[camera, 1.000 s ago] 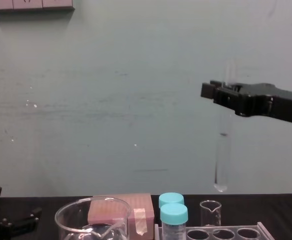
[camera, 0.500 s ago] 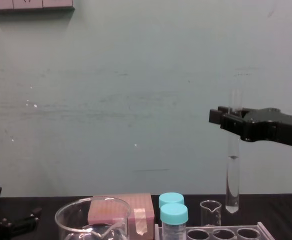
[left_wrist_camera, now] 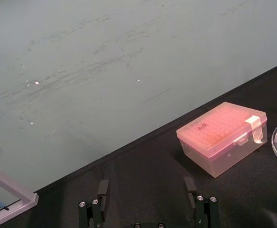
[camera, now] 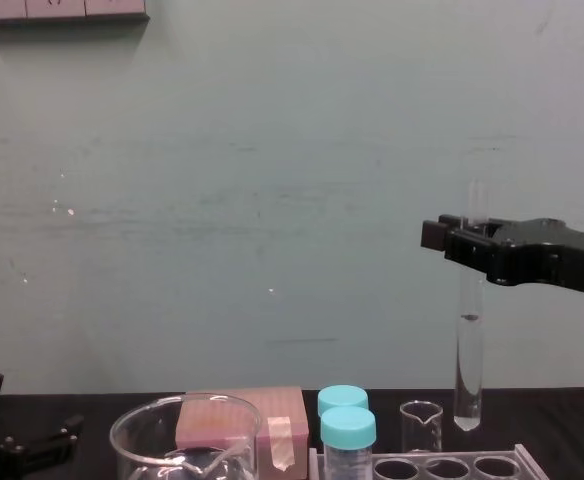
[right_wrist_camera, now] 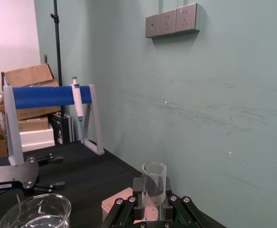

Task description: Hold the test tube with one hand and immerse one end into the beaker, then return it to the test tube rack.

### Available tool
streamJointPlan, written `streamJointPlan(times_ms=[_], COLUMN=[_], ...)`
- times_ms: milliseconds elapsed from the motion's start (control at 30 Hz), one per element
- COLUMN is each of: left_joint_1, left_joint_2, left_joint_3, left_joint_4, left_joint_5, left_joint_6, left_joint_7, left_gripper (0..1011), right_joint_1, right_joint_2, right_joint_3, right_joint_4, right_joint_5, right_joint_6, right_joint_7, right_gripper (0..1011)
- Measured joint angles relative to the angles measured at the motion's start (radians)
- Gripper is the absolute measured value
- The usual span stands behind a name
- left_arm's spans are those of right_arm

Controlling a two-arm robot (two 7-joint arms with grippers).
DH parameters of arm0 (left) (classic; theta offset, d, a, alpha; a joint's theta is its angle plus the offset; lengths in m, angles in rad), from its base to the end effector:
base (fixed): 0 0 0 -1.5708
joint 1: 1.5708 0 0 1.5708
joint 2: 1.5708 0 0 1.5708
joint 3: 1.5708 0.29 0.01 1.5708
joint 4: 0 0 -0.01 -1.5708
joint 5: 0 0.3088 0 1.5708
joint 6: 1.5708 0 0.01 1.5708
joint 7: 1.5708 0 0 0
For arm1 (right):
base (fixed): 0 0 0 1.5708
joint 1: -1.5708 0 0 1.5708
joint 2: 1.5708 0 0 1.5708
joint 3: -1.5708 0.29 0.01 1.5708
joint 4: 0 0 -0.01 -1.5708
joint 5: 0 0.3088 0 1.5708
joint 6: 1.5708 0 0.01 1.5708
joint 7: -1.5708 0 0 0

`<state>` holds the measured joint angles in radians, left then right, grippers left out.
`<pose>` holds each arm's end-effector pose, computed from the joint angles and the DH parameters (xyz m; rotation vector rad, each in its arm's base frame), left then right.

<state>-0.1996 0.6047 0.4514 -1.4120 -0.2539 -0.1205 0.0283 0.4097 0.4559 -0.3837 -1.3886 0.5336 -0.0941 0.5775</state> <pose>0.3581 0.0827 -0.3022 0.3045 -0.2851 1.2480 0.4225 -0.0493 -0.2234 0.0797 -0.1437 -0.7374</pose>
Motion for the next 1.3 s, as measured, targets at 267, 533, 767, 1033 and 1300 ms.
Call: streamJointPlan(times_ms=[267, 533, 767, 1033, 1300], left_joint_1=[0.000, 0.000, 0.000, 0.000, 0.000], left_joint_2=[0.000, 0.000, 0.000, 0.000, 0.000], left_joint_3=[0.000, 0.000, 0.000, 0.000, 0.000], left_joint_4=[0.000, 0.000, 0.000, 0.000, 0.000], left_joint_5=[0.000, 0.000, 0.000, 0.000, 0.000], left_joint_6=[0.000, 0.000, 0.000, 0.000, 0.000], left_joint_7=[0.000, 0.000, 0.000, 0.000, 0.000], left_gripper=[1000, 1000, 1000, 1000, 1000], right_joint_1=[-0.022, -0.043, -0.053, -0.062, -0.067], right_joint_2=[0.013, 0.027, 0.034, 0.039, 0.042], right_joint_3=[0.011, 0.019, 0.022, 0.022, 0.022], right_joint_4=[-0.031, -0.051, -0.058, -0.060, -0.050], right_joint_5=[0.020, 0.038, 0.045, 0.049, 0.052], right_joint_6=[0.017, 0.030, 0.035, 0.042, 0.050], right_joint_7=[0.005, 0.004, -0.001, -0.007, -0.011], right_gripper=[241, 241, 241, 241, 241])
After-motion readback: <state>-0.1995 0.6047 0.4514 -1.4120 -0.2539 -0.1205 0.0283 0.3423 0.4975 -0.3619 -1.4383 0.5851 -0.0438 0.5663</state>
